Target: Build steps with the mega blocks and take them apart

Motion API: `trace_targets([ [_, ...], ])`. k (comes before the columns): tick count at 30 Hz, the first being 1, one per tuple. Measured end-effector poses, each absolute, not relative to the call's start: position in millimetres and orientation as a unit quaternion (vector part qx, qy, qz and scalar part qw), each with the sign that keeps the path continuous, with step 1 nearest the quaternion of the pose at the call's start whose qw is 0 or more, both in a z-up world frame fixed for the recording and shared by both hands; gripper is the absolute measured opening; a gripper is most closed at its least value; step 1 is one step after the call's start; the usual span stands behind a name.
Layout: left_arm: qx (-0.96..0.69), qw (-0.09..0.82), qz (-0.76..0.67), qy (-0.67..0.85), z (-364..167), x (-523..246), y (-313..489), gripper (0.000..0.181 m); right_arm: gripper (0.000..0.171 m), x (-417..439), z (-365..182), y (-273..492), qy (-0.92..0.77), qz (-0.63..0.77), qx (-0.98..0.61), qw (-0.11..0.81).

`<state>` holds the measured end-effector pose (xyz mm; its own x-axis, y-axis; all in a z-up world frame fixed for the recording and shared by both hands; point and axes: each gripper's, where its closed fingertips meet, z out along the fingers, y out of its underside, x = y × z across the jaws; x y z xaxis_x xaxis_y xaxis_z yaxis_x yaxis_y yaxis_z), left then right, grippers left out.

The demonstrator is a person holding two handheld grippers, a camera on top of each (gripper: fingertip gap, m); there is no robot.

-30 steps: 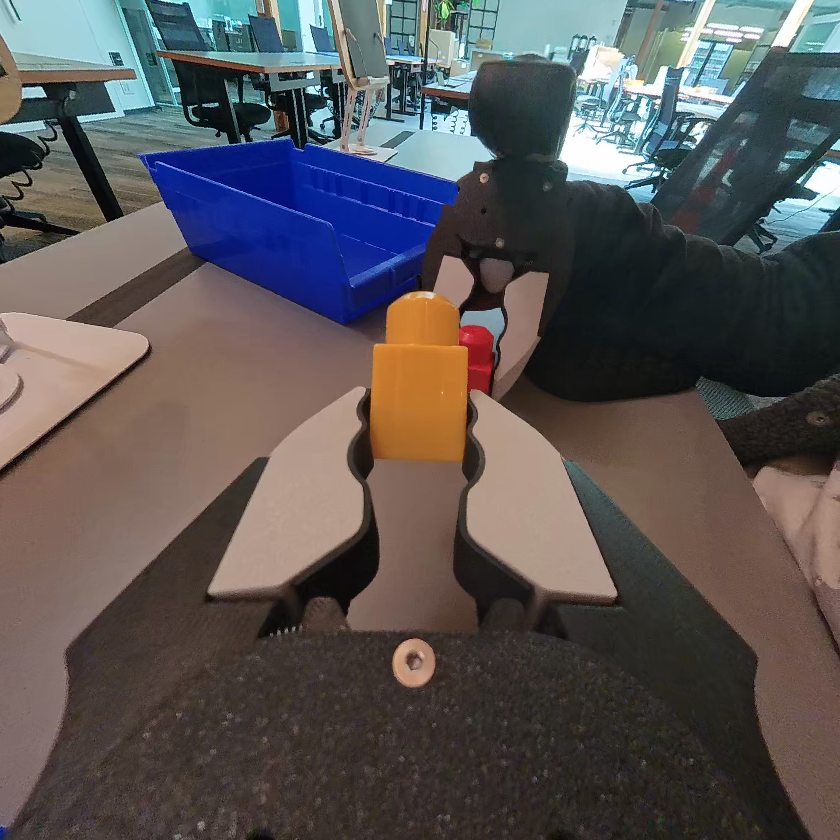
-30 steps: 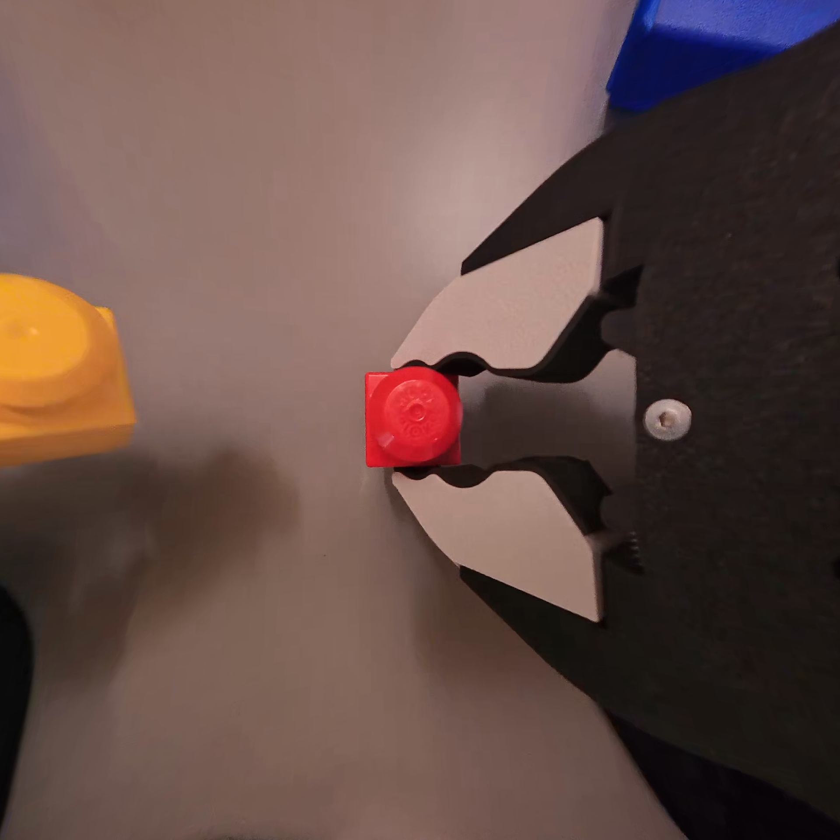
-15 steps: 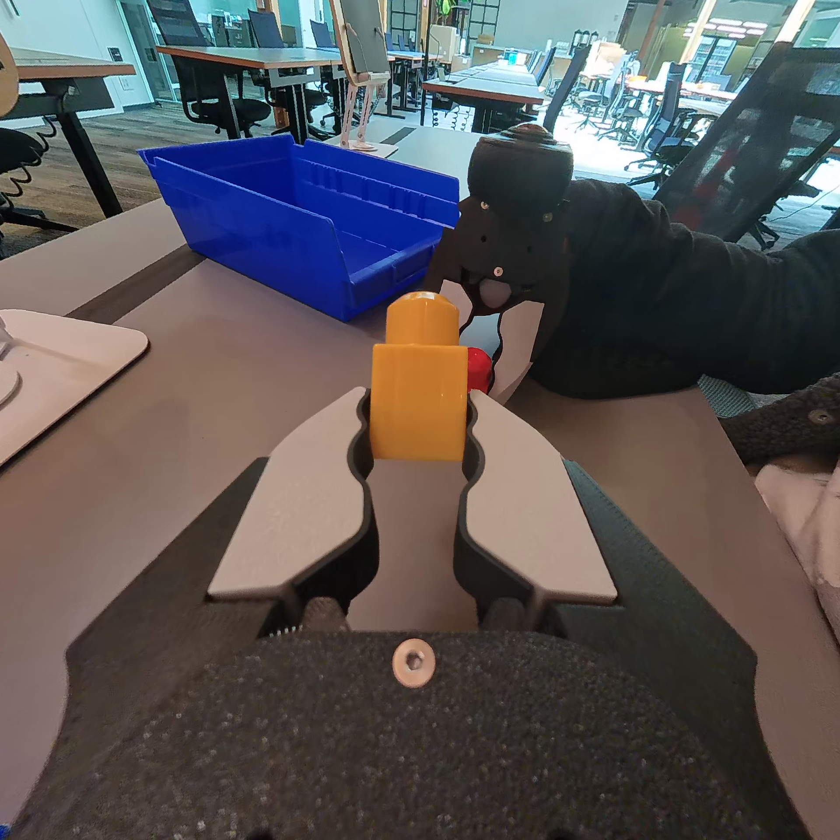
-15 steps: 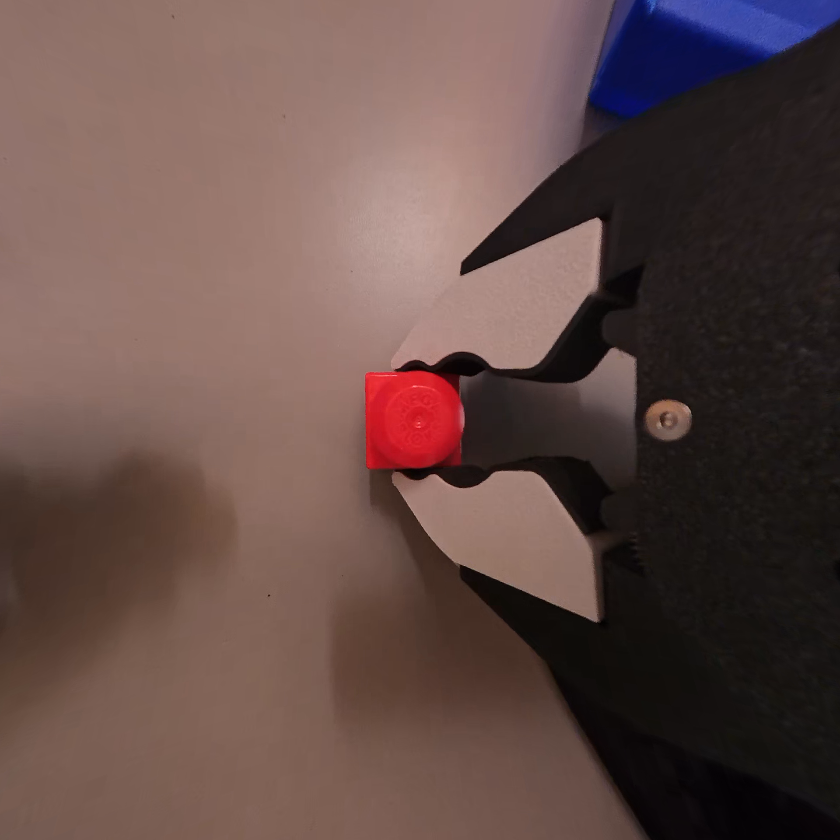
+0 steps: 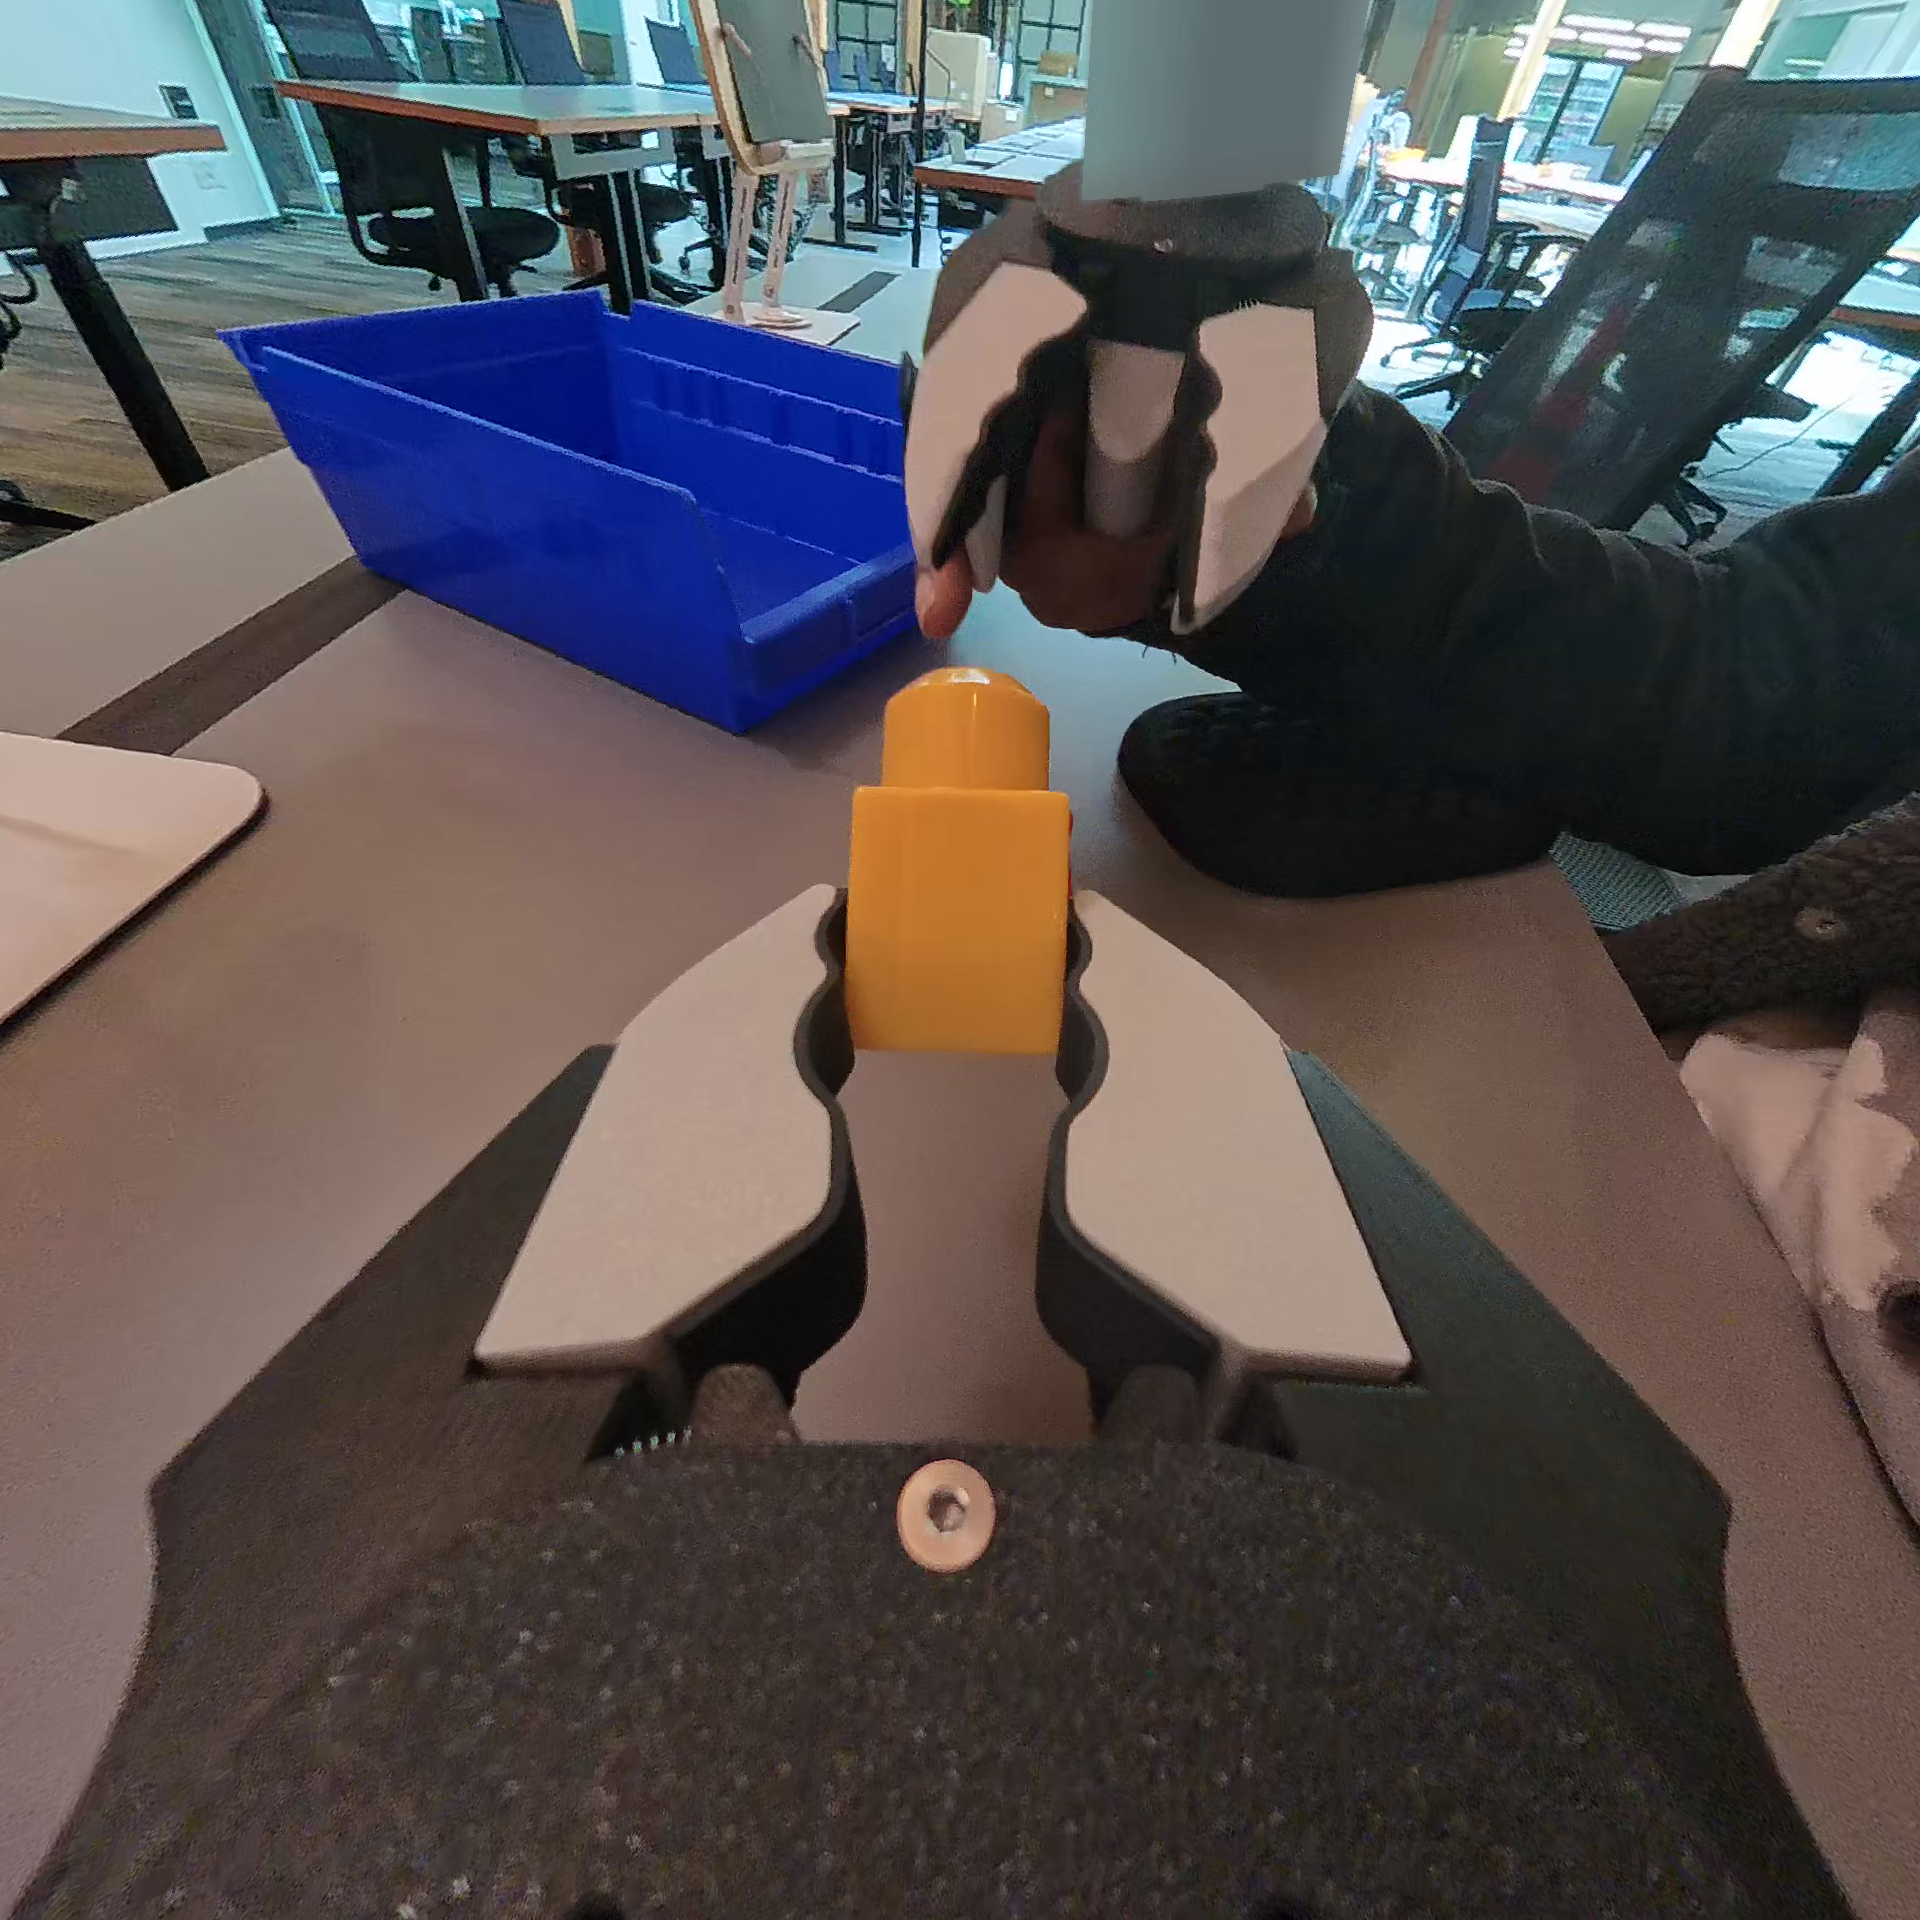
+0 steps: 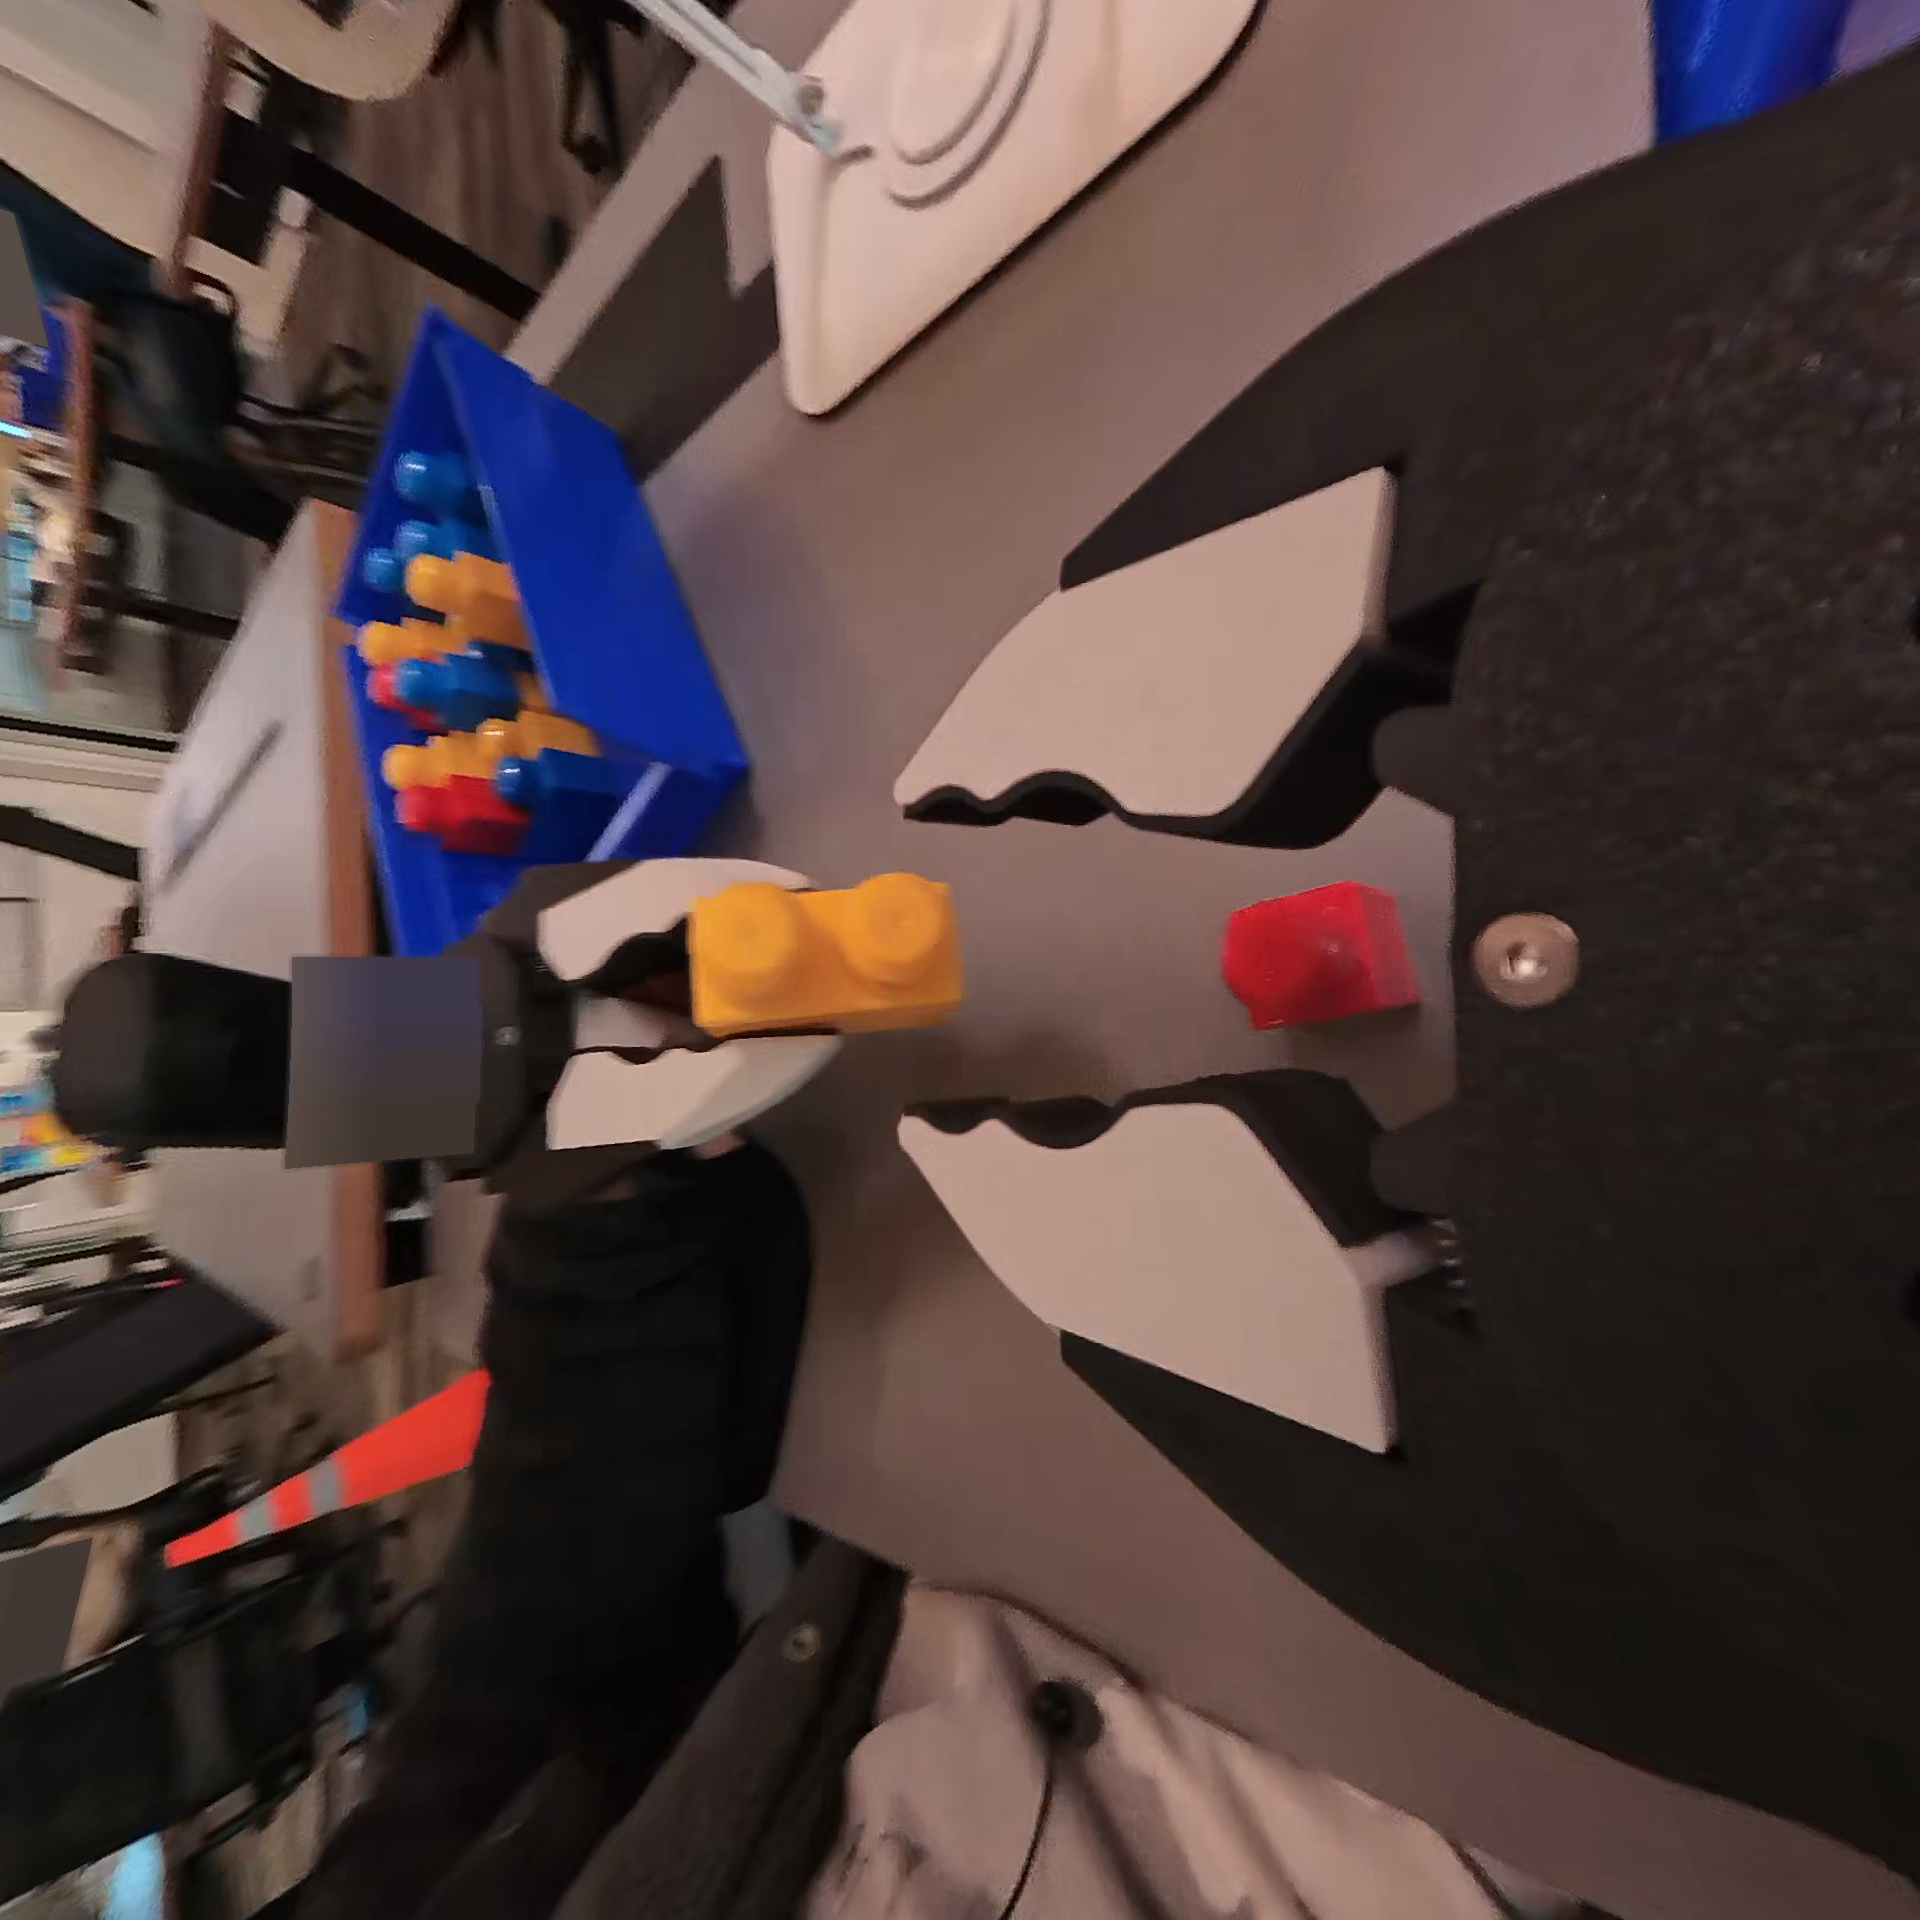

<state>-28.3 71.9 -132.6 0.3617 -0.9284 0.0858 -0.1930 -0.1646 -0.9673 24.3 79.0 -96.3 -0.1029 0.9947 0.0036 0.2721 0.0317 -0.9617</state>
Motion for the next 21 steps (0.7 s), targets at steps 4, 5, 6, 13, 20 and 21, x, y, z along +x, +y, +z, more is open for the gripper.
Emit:
trace_targets([
  [4,-0.661,0.476,-0.378,0.440,-137.6,-17.1,63.8,0.037,0.048,16.5,-97.3,70.9,-0.597,0.458,-0.525,0.399],
  [5,-0.659,0.474,-0.378,0.445,-138.5,-14.4,61.7,0.037,0.047,14.4,-100.1,68.1,-0.600,0.460,-0.524,0.392],
  [6,-0.658,0.472,-0.379,0.448,-139.1,-11.8,59.9,0.037,0.047,12.2,-103.0,65.5,-0.604,0.461,-0.524,0.385],
  [13,-0.656,0.456,-0.380,0.466,-146.7,-1.3,51.7,0.037,0.046,0.5,-120.5,51.9,-0.629,0.457,-0.519,0.356],
  [20,-0.657,0.450,-0.377,0.473,-149.7,-0.4,49.9,0.037,0.030,-4.4,-130.9,50.8,-0.635,0.446,-0.524,0.350],
  [21,-0.657,0.449,-0.376,0.473,-149.9,-0.4,49.8,0.037,0.030,-4.4,-131.1,50.7,-0.635,0.448,-0.524,0.349],
])
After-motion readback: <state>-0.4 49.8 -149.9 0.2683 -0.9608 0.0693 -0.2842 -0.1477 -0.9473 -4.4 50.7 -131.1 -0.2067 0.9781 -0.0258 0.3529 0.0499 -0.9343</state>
